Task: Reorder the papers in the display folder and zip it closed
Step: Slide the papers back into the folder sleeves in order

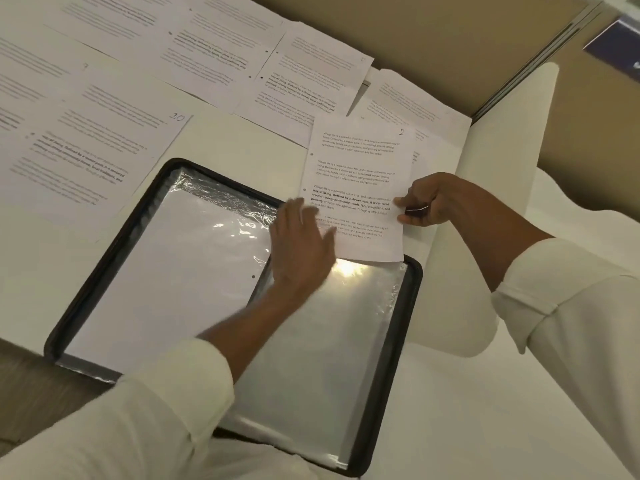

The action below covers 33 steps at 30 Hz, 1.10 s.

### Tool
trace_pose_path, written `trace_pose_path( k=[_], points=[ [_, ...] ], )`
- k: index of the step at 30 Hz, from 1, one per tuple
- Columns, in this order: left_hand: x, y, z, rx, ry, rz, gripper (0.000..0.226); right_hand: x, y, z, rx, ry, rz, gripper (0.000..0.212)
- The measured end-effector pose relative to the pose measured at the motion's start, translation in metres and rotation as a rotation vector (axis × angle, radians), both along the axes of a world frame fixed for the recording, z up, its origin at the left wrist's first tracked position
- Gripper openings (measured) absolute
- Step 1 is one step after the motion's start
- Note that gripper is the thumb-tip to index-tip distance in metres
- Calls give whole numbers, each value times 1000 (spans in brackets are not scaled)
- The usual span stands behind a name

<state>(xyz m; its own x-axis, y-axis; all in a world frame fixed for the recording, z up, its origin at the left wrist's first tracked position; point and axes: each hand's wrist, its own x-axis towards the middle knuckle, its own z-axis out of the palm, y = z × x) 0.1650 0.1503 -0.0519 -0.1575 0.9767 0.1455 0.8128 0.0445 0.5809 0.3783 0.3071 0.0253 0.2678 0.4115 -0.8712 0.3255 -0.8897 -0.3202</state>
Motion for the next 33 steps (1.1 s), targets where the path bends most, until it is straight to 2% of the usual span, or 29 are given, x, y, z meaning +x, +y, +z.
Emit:
trace_pose_path(
  k=[2, 5, 8, 10, 13, 18, 23, 28, 33],
  points=[
    [-21, 34, 10, 5, -33, 54, 41, 2, -4, -2, 35, 7, -48, 18],
    [-41, 80, 21, -143, -115, 87, 41, 4, -11, -4, 80, 6, -105, 19],
    [-51, 113, 28, -294, -313, 153, 38, 3, -17, -7, 131, 6, -153, 17],
    [-53, 124, 33, -352, -363, 182, 38, 0, -20, -8, 169, 7, -173, 13],
    [-54, 134, 32, -425, -404, 225, 26, -4, -24, -11, 224, 24, -185, 14],
    [-60, 142, 29, -563, -598, 277, 30, -6, -33, -13, 323, 35, -235, 23],
    [-66, 148, 30, -653, -658, 235, 33, -8, -44, -15, 383, 56, -317, 10],
    [-69, 147, 30, -661, -638, 134, 32, -11, -54, -20, 486, 21, -374, 16],
    [-70, 146, 27, -647, -608, 90, 23, -12, -67, -29, 519, -122, -243, 25]
  ],
)
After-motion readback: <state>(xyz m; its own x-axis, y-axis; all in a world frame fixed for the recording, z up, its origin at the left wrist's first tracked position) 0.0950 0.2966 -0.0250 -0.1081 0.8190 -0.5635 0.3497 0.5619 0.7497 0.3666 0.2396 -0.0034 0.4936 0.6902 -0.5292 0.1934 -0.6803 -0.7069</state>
